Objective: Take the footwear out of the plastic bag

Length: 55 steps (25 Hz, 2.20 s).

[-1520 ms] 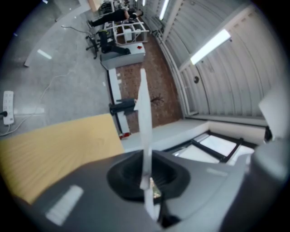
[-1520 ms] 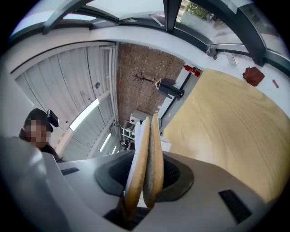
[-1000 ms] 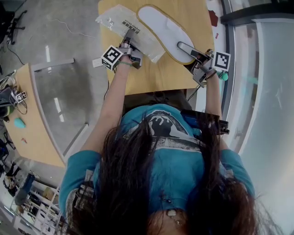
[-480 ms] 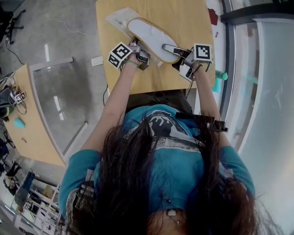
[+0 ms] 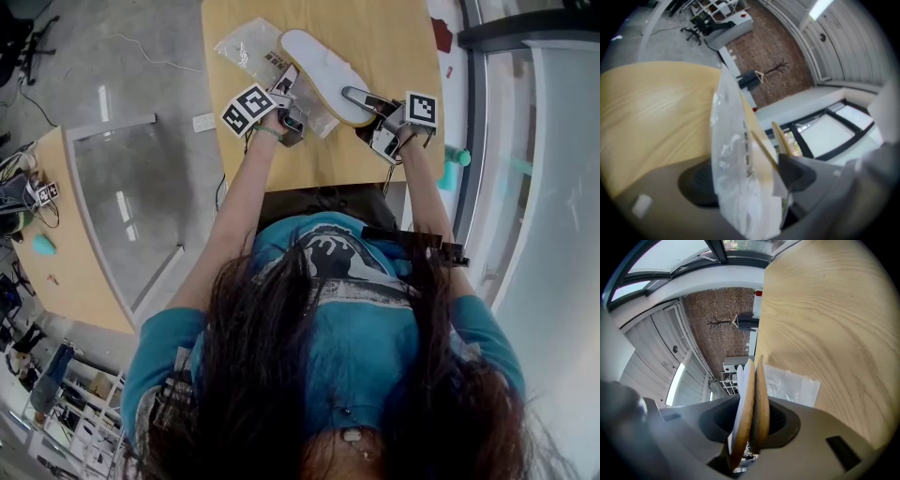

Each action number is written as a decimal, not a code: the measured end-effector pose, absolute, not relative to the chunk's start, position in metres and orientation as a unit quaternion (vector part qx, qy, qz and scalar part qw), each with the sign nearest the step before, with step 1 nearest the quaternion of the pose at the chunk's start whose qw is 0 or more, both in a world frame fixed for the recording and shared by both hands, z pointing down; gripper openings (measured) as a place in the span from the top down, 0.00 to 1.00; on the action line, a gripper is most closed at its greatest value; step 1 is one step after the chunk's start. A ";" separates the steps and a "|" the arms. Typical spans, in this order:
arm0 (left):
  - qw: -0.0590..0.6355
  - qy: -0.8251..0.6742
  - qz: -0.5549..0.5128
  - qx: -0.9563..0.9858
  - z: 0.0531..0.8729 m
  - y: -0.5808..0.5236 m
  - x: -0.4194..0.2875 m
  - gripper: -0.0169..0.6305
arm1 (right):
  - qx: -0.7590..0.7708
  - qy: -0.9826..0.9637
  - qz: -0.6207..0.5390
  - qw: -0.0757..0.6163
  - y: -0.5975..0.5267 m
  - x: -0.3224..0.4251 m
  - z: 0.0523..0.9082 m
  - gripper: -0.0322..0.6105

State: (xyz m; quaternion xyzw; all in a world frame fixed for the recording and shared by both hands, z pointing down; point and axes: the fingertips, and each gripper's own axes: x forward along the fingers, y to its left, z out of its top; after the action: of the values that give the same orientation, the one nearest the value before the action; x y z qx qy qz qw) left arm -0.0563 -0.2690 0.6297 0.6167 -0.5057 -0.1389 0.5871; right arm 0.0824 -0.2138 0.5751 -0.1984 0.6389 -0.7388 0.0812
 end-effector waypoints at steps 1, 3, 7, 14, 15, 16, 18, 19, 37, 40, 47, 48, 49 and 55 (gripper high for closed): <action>0.581 -0.510 -0.115 0.624 0.630 -0.269 -0.055 0.39 | -0.200 0.643 -0.734 0.084 -0.215 0.082 0.573 0.76; 0.564 -0.526 -0.070 0.633 0.629 -0.269 -0.057 0.32 | -0.206 0.656 -0.720 0.087 -0.218 0.084 0.568 0.76; 0.508 -0.564 0.001 0.652 0.620 -0.268 -0.070 0.22 | -0.205 0.685 -0.695 0.080 -0.220 0.082 0.560 0.77; 0.399 -0.607 0.059 0.684 0.596 -0.259 -0.088 0.22 | -0.185 0.696 -0.689 0.082 -0.215 0.072 0.558 0.77; 0.400 -0.605 0.055 0.686 0.595 -0.256 -0.090 0.22 | -0.181 0.695 -0.691 0.081 -0.214 0.069 0.560 0.77; 0.403 -0.601 0.055 0.688 0.595 -0.252 -0.091 0.22 | -0.179 0.694 -0.693 0.079 -0.214 0.065 0.561 0.77; 0.408 -0.595 0.061 0.690 0.599 -0.243 -0.096 0.22 | -0.175 0.692 -0.697 0.070 -0.212 0.058 0.564 0.77; 0.411 -0.594 0.062 0.689 0.600 -0.239 -0.099 0.22 | -0.176 0.691 -0.698 0.063 -0.211 0.055 0.566 0.77; 0.457 -0.529 -0.017 0.714 0.575 -0.196 -0.116 0.22 | -0.345 0.656 -0.665 -0.095 -0.200 0.040 0.639 0.61; 0.450 -0.521 -0.019 0.725 0.566 -0.196 -0.121 0.22 | -0.399 0.669 -0.616 -0.117 -0.208 0.049 0.626 0.56; 0.426 -0.494 -0.014 0.758 0.544 -0.195 -0.125 0.23 | -0.518 0.694 -0.467 -0.178 -0.222 0.078 0.597 0.56; 0.421 -0.490 -0.009 0.763 0.543 -0.196 -0.126 0.23 | -0.520 0.695 -0.459 -0.192 -0.221 0.079 0.600 0.56; 0.418 -0.485 -0.004 0.768 0.542 -0.196 -0.126 0.23 | -0.515 0.694 -0.456 -0.213 -0.218 0.078 0.607 0.55; 0.417 -0.453 0.005 0.788 0.541 -0.193 -0.122 0.23 | -0.525 0.656 -0.491 -0.231 -0.197 0.088 0.634 0.45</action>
State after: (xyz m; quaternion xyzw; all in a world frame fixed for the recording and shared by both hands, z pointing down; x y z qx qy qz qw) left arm -0.1224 -0.1932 0.5407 0.7880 -0.4529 0.0047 0.4170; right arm 0.0877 -0.1968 0.6337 -0.5250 0.6555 -0.4913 -0.2309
